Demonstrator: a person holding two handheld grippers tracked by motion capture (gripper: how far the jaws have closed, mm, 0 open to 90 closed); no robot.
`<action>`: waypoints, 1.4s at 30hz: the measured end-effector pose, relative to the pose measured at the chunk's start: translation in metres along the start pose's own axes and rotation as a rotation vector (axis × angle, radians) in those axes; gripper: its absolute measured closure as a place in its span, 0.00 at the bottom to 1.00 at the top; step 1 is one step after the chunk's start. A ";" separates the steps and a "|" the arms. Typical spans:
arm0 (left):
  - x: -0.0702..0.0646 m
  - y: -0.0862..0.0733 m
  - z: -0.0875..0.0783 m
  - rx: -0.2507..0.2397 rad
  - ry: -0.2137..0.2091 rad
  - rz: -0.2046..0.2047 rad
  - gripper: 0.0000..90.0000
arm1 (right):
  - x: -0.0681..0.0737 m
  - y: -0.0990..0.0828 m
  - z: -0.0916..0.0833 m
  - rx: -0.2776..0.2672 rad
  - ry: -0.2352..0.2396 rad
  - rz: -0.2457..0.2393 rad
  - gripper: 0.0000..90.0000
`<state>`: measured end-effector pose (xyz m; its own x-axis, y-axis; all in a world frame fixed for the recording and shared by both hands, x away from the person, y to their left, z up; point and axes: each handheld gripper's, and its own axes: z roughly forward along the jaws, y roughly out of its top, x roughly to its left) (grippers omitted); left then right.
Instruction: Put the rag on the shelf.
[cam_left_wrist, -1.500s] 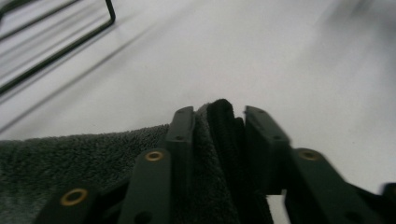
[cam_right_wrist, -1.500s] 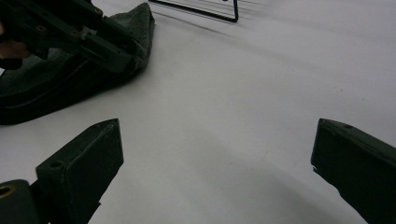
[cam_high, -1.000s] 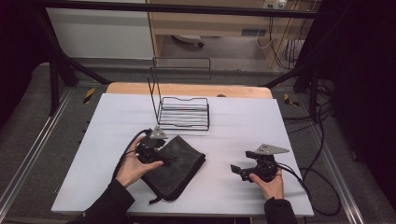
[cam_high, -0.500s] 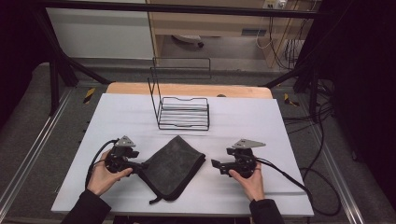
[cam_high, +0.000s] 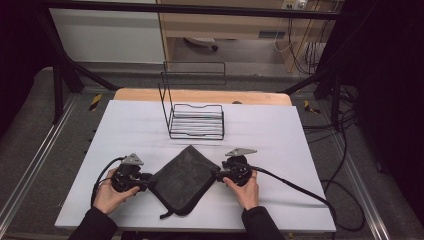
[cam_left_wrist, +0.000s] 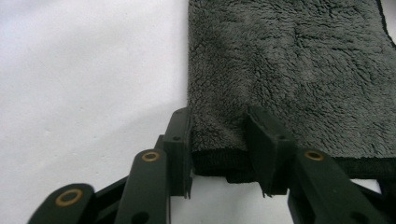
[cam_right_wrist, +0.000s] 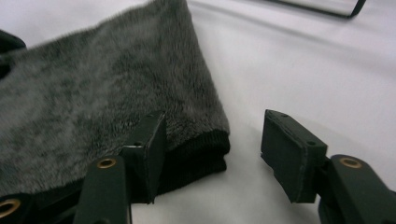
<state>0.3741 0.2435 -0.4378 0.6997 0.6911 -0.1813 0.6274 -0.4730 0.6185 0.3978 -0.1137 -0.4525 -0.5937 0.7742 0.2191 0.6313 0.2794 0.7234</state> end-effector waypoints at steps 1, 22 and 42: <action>0.000 -0.001 0.000 0.000 -0.005 -0.013 0.70 | 0.001 -0.001 0.000 -0.002 0.000 0.003 0.52; -0.009 -0.001 -0.004 -0.008 -0.025 -0.055 0.92 | 0.000 0.002 0.000 0.015 0.080 0.088 0.90; -0.076 -0.008 0.003 -0.074 -0.020 -0.128 0.92 | -0.026 0.043 0.012 0.000 0.098 -0.072 0.90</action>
<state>0.3165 0.1927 -0.4318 0.6226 0.7316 -0.2775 0.6859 -0.3395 0.6437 0.4465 -0.1155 -0.4352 -0.6837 0.6927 0.2296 0.5852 0.3324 0.7396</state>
